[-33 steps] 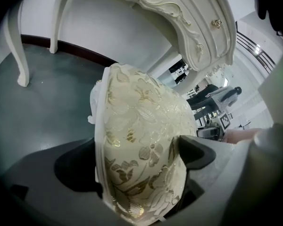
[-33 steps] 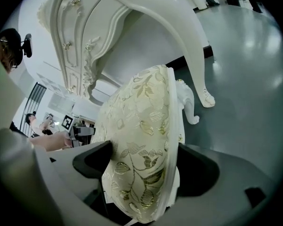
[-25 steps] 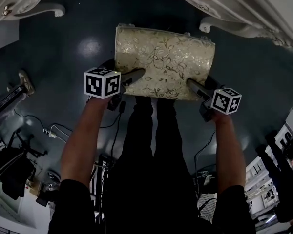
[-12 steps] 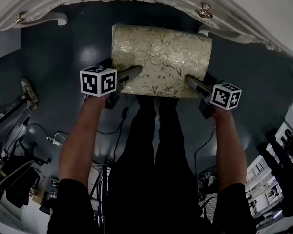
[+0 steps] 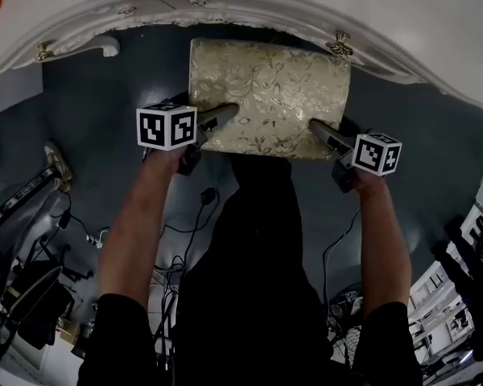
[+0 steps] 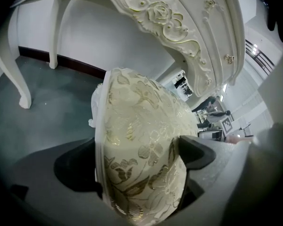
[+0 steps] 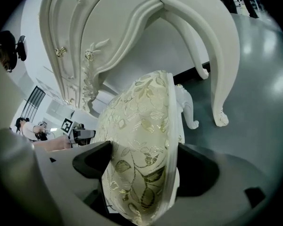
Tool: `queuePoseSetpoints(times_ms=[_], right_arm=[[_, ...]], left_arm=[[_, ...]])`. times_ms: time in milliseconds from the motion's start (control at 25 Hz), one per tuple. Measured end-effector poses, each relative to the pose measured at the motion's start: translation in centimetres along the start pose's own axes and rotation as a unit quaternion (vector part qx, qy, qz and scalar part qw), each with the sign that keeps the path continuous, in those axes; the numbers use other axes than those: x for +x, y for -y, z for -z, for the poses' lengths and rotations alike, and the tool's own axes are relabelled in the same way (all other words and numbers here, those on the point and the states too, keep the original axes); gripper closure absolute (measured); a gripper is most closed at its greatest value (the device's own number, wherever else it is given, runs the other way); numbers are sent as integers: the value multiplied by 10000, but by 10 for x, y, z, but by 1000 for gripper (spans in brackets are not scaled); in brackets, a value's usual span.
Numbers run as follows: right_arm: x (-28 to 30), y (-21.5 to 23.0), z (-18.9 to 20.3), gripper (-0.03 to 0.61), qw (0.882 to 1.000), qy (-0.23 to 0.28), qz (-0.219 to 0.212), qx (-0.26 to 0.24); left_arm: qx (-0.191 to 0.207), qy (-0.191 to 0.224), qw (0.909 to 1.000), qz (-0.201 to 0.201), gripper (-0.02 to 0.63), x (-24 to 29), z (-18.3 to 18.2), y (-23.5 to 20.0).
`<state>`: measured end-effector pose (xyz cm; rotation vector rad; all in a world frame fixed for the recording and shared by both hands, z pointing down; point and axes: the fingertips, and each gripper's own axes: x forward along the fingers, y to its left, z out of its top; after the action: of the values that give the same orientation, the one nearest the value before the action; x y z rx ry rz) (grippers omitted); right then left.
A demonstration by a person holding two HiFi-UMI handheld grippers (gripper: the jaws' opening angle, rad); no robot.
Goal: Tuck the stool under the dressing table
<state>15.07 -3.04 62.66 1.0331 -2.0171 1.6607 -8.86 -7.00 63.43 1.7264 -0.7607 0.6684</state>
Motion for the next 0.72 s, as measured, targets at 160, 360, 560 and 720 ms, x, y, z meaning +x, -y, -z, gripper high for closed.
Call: queuePoseSetpoints(times_ms=[160,360,560,720], right_arm=[[0,0,-2,161,9999,47,33,-119],[-1,-1,-8,161,9996,175,23,-242],[-1,-2,-8,161,9992,325,20,-218],[0,-1,-6,161,9989,466,-27,-70]], left_arm=[[-23,96,9999,25,84,0,2,1],[-34,250,9997,24,84,0,1,2],[-37,378,9993,31,84,-2,0,3],[22,463,9989,-2,84,-5,-5,3]])
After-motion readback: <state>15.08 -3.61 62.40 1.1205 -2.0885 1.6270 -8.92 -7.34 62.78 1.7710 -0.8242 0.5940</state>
